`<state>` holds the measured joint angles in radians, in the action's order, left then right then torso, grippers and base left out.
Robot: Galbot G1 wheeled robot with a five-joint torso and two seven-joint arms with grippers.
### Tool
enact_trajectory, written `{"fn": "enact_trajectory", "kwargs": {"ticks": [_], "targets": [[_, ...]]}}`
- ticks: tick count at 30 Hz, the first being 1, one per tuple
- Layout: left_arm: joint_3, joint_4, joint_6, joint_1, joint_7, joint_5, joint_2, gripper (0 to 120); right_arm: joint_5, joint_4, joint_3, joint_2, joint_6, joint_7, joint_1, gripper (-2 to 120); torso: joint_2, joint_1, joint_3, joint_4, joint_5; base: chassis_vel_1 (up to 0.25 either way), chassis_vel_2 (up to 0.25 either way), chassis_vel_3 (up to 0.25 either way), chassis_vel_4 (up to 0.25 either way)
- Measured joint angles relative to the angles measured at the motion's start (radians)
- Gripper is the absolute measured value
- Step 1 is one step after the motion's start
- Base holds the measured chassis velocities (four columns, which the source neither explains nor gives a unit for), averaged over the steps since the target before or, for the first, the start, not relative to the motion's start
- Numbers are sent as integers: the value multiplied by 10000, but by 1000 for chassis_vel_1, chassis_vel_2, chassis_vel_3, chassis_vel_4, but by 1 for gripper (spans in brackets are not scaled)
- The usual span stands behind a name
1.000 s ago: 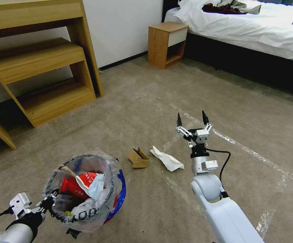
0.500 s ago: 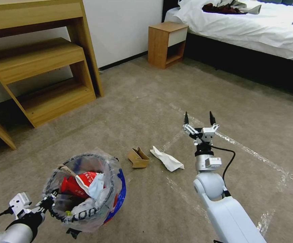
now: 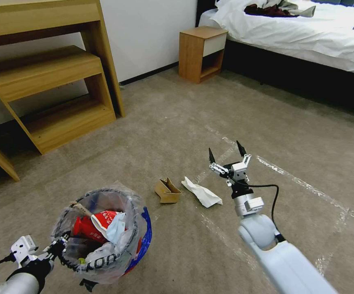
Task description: Pick up the trash bin and place the garbage on the floor into it.
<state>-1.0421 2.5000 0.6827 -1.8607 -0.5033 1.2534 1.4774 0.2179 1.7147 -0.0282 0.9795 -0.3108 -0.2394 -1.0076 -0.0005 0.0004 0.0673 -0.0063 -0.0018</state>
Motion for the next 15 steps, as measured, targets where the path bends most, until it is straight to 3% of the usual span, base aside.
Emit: {"fn": "enact_trajectory", "kwargs": {"ticks": [7,15], "targets": [[5,1,2,-27,2,-4,3,0,1949,-89,2354,-1280,2015,-761,1153,100,0,1,1,2,1,0,0,0,0],[-56,0,2,-72,0,52,-41,0,2717,483,2831,-2032,2333,-685,1166,100,0,0,0,0,-4,0,0,0,0]]}}
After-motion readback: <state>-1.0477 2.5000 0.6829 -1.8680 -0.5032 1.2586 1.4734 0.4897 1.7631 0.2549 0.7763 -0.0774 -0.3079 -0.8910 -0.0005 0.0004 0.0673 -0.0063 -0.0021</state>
